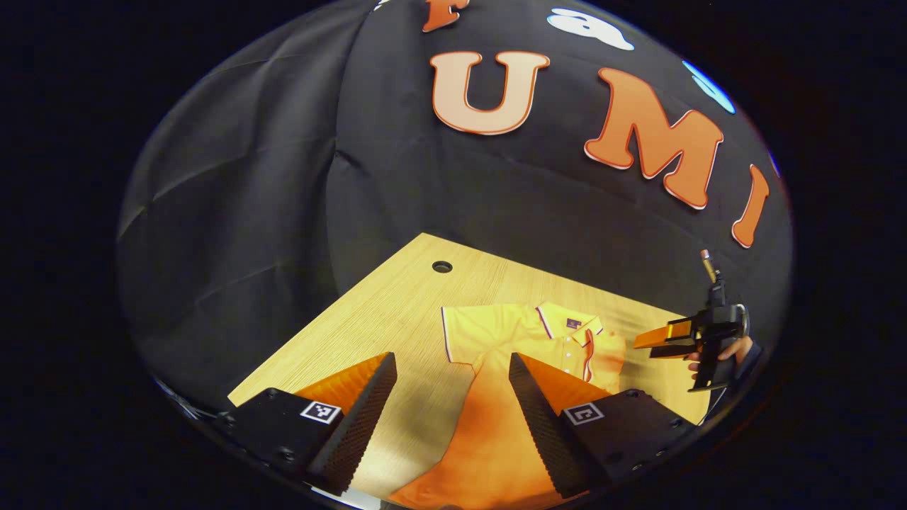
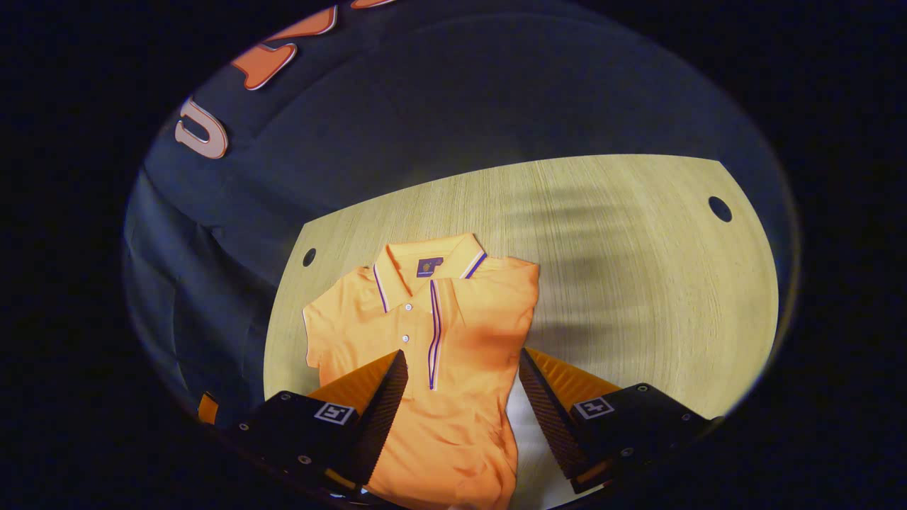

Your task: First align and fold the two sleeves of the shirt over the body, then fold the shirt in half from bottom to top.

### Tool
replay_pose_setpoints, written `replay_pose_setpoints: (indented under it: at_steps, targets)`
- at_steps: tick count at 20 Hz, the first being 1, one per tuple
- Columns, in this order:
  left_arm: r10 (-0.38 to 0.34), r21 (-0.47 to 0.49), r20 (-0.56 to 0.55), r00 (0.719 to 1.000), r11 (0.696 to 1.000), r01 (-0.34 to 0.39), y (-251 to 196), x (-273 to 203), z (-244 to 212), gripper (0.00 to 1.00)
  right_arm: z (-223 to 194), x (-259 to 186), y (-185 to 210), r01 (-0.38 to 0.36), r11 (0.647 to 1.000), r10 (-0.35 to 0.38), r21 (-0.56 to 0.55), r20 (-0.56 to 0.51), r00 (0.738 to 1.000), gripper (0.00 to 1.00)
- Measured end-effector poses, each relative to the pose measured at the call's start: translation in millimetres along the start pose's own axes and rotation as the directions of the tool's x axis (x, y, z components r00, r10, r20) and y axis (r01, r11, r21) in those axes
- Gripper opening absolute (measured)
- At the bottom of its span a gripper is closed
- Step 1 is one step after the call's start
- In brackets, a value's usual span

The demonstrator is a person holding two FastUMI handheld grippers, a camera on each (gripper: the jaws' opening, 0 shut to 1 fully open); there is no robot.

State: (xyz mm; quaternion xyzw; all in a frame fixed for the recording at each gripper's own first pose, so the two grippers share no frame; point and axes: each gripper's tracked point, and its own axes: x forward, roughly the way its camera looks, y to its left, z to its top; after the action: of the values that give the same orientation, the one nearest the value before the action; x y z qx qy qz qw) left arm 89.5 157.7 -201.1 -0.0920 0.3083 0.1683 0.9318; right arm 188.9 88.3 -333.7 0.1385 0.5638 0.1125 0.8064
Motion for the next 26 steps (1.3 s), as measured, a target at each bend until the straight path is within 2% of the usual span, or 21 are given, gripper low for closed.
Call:
replay_pose_setpoints:
  at_steps: [3,6,9,12,15,17,21,23,26]
  targets:
    - [-0.074,-0.004,-0.119,0.99,0.997,0.074,-4,41,-4,0.98,-14,-19,-3,0.049,0.999,-0.049,0.014,0.023,0.999,0.98]
    - [-0.165,-0.092,-0.24,0.956,0.985,0.147,-12,75,-16,0.98,-26,-44,-8,0.109,0.994,-0.11,0.022,0.075,0.991,0.98]
    - [-0.195,-0.137,-0.363,0.911,0.978,0.155,-7,115,-25,0.98,-40,-70,-10,0.149,0.987,-0.156,0.065,0.129,0.979,0.98]
    - [-0.201,-0.112,-0.433,0.878,0.979,0.169,-5,153,-24,0.98,-59,-84,-20,0.217,0.971,-0.232,0.106,0.164,0.959,0.98]
    - [-0.181,-0.071,-0.513,0.839,0.983,0.169,1,185,-29,0.98,-87,-98,-23,0.262,0.952,-0.287,0.157,0.173,0.942,0.98]
    - [-0.166,-0.053,-0.572,0.803,0.985,0.165,2,201,-37,0.98,-102,-110,-24,0.286,0.941,-0.32,0.178,0.201,0.926,0.98]
    - [-0.114,-0.011,-0.644,0.757,0.99,0.14,5,234,-50,0.99,-127,-139,-30,0.353,0.92,-0.386,0.17,0.238,0.891,0.98]
    - [-0.079,0.014,-0.673,0.736,0.993,0.119,7,248,-57,0.98,-133,-153,-29,0.371,0.913,-0.404,0.168,0.265,0.875,0.98]
    - [-0.025,0.064,-0.683,0.73,0.994,0.093,9,271,-61,0.96,-144,-169,-27,0.388,0.906,-0.423,0.171,0.288,0.859,0.98]
